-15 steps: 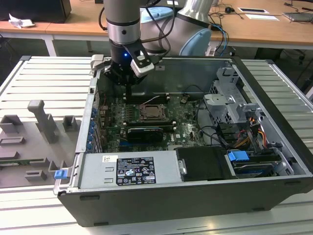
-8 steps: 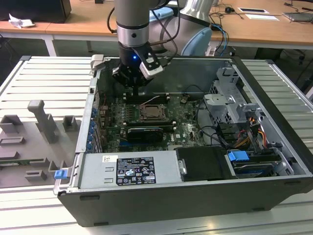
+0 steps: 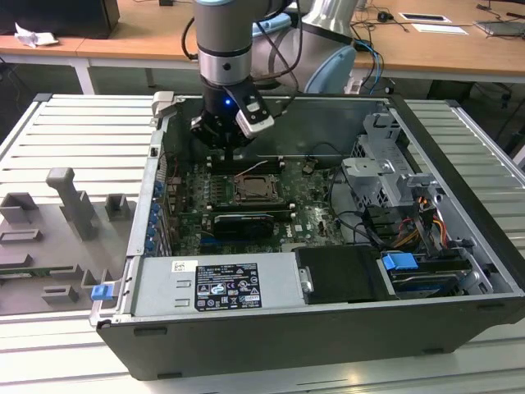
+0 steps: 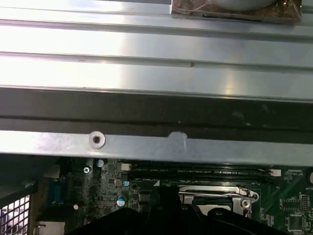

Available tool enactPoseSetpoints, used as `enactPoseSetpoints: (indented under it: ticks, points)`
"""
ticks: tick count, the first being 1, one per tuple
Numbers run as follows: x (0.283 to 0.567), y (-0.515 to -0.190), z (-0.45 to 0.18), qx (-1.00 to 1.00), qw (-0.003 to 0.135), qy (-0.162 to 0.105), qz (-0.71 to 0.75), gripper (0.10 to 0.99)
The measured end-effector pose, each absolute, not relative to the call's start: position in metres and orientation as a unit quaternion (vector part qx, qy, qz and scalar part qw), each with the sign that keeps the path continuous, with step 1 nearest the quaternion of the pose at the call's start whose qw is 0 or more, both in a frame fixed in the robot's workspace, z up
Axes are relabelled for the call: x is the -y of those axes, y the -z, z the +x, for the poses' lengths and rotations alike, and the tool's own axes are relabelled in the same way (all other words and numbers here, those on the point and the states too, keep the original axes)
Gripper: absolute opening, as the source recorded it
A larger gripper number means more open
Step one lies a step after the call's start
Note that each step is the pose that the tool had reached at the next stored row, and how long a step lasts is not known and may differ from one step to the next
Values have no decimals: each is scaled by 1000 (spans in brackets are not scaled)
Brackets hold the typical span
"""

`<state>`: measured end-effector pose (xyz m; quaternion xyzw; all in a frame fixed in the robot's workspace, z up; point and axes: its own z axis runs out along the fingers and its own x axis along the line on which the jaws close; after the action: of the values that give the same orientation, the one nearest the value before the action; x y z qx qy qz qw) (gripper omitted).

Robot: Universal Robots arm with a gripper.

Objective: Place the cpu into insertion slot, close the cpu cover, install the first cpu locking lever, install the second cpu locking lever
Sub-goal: 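Install the first cpu locking lever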

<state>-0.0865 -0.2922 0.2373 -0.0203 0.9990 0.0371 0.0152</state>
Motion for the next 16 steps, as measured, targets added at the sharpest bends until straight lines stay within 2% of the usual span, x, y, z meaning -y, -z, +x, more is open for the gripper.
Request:
enactPoseSetpoints:
  ticks: [3, 11, 16]
  points:
    - [285, -226, -54, -999, 15, -39, -21, 106]
    - [285, -224, -40, -999, 16, -39, -24, 106]
    - [285, -222, -36, -999, 22, -39, -26, 106]
